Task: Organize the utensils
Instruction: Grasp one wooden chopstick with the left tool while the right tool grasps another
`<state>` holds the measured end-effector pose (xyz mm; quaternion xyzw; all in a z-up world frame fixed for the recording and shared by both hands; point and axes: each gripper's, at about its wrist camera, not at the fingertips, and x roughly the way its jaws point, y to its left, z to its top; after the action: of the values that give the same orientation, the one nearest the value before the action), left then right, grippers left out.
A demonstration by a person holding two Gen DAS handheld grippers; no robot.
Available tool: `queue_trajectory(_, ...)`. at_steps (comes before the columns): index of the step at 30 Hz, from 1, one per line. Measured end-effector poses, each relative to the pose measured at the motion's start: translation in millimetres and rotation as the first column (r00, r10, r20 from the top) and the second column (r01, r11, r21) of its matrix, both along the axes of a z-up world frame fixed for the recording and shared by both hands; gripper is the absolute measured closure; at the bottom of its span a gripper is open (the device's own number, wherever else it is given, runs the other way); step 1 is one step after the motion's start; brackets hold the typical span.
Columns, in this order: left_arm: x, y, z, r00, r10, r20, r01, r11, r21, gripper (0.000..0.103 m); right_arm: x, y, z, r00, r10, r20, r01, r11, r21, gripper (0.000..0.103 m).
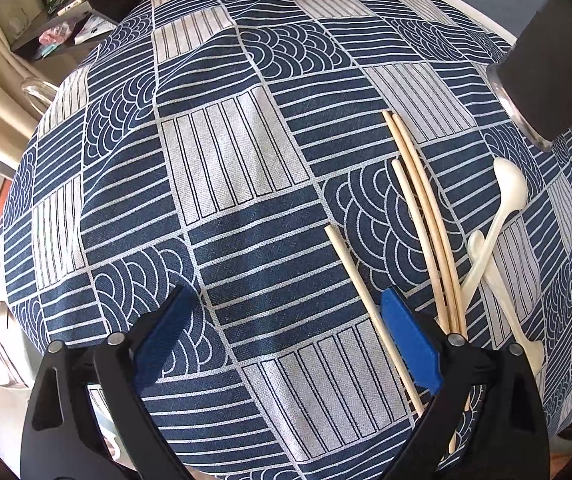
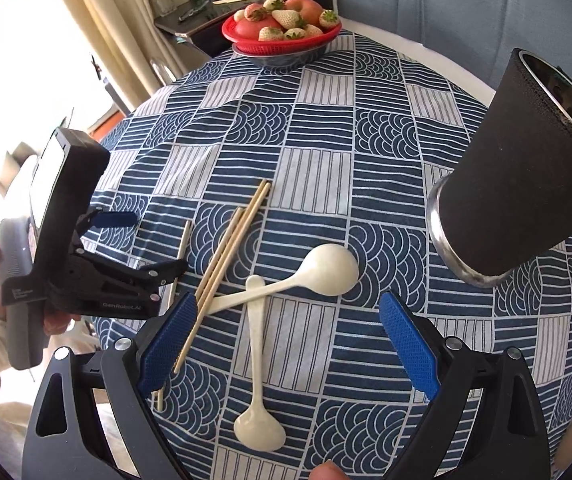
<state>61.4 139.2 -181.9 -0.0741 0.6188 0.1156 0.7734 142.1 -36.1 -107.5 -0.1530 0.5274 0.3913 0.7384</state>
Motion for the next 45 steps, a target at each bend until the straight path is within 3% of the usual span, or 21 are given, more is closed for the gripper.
queue_trajectory(13,-5.9,-0.4,-0.6,0.999,-0.022,0.026,0.022,1.0,0.01,0.004,17.7,17.5,-10.3,1.0,0.01,-0.012,-0.01,1.0,-0.008,0.015)
queue_trajectory(15,-7.4,0.5,0.8,1.0,0.005,0.012,-0.006,1.0,0.005,0.009,19.3,20.9,-11.8,1.0,0.013,-0.016,-0.013,1.0,-0.015,0.015)
queue_trajectory(16,-8.3,-0.6,3.4,1.0,0.006,0.011,-0.006,1.0,0.006,0.014,19.9,22.7,-12.6,1.0,0.017,-0.015,-0.018,1.0,-0.02,0.015)
queue_trajectory(17,-9.5,-1.8,7.8,1.0,-0.002,0.018,0.002,1.0,0.007,0.033,20.5,24.9,-13.4,1.0,0.022,-0.011,-0.023,0.999,-0.026,0.015)
queue_trajectory(18,-9.8,-2.8,12.7,1.0,-0.007,0.021,0.007,1.0,0.006,0.067,21.3,27.1,-14.4,1.0,0.026,-0.01,-0.026,0.999,-0.032,0.015)
queue_trajectory(20,-8.8,0.1,15.2,1.0,0.015,-0.002,-0.015,1.0,-0.013,0.098,23.9,31.2,-16.8,1.0,0.027,-0.015,-0.027,0.999,-0.033,0.015)
queue_trajectory(22,-12.3,15.3,15.2,0.994,0.107,0.0,-0.107,0.99,-0.091,0.098,26.6,36.1,-19.2,0.999,0.024,-0.025,-0.025,0.999,-0.031,0.015)
queue_trajectory(24,-13.5,24.5,15.2,0.991,0.131,-0.002,-0.13,0.981,-0.14,0.098,29.3,42.5,-21.8,0.999,0.028,-0.033,-0.029,0.999,-0.029,0.015)
queue_trajectory(28,-14.8,33.2,16.6,0.99,0.137,-0.017,-0.138,0.981,-0.136,0.098,34.7,57.3,-29.1,0.999,0.031,-0.035,-0.033,0.998,-0.055,0.017)
queue_trajectory(31,-19.7,45.0,16.1,0.985,0.171,-0.02,-0.172,0.968,-0.184,0.098,39.6,68.5,-36.1,0.998,0.035,-0.047,-0.038,0.996,-0.083,0.03)
queue_trajectory(37,-24.4,61.5,19.9,0.981,0.192,-0.003,-0.189,0.964,-0.186,0.098,51.6,82.0,-51.6,0.997,0.018,-0.078,-0.028,0.992,-0.127,0.042)
queue_trajectory(39,-24.4,64.8,23.4,0.982,0.189,0.007,-0.184,0.966,-0.181,0.098,55.2,85.4,-55.5,0.996,0.01,-0.088,-0.022,0.99,-0.137,0.052)
queue_trajectory(45,-10.0,68.3,29.1,0.987,0.155,0.037,-0.147,0.976,-0.162,0.098,60.9,93.4,-61.5,0.991,-0.016,-0.129,-0.003,0.99,-0.144,0.052)
